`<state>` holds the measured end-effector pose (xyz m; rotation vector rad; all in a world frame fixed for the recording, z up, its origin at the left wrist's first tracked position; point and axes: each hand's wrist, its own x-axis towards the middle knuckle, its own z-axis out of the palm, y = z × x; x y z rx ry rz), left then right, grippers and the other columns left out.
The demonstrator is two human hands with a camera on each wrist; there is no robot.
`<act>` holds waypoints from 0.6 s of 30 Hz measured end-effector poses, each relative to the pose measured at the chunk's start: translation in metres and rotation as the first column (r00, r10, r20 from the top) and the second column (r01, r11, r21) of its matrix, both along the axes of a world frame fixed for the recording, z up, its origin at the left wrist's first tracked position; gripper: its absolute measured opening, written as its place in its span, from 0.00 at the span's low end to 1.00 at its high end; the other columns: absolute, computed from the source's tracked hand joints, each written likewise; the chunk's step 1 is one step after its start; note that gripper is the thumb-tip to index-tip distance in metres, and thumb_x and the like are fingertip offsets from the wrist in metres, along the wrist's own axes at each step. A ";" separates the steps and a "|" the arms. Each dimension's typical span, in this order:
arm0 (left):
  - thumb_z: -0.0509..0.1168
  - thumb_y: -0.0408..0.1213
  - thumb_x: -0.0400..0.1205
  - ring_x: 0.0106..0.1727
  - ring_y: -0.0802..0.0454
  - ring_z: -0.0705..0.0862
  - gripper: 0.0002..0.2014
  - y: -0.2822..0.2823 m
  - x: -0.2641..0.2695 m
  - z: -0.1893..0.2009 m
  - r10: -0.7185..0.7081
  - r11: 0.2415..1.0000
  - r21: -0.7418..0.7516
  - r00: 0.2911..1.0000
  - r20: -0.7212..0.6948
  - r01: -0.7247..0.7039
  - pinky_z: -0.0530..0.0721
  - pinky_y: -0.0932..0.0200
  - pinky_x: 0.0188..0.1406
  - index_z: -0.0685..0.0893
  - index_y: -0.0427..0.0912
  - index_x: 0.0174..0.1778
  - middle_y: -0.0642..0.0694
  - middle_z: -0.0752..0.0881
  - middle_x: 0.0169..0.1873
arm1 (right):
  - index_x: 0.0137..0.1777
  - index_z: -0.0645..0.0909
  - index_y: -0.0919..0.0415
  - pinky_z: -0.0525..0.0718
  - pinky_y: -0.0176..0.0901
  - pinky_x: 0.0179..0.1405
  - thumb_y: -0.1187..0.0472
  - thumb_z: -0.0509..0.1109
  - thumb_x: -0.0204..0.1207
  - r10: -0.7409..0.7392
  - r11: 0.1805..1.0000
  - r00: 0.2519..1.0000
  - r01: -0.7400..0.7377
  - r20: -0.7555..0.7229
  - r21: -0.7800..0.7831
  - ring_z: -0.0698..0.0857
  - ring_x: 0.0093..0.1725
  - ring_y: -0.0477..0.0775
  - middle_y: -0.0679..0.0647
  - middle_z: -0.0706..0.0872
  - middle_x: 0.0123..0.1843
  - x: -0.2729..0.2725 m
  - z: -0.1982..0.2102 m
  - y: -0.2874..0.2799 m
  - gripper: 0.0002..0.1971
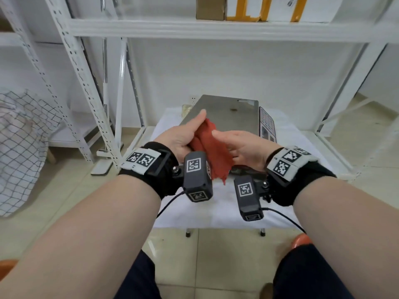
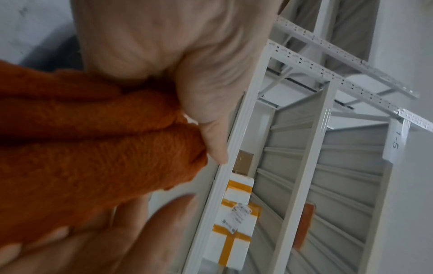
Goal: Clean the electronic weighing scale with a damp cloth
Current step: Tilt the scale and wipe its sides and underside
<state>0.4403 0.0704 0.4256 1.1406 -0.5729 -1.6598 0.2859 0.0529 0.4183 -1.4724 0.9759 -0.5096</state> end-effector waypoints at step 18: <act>0.74 0.25 0.72 0.37 0.44 0.85 0.08 -0.014 -0.035 -0.027 0.036 0.950 -0.241 0.694 0.720 0.201 0.88 0.43 0.49 0.84 0.41 0.33 0.42 0.85 0.31 | 0.40 0.84 0.54 0.81 0.64 0.62 0.63 0.64 0.72 -0.420 0.878 0.908 0.405 -0.004 -0.256 0.86 0.55 0.65 0.64 0.89 0.52 -0.031 -0.031 -0.002 0.07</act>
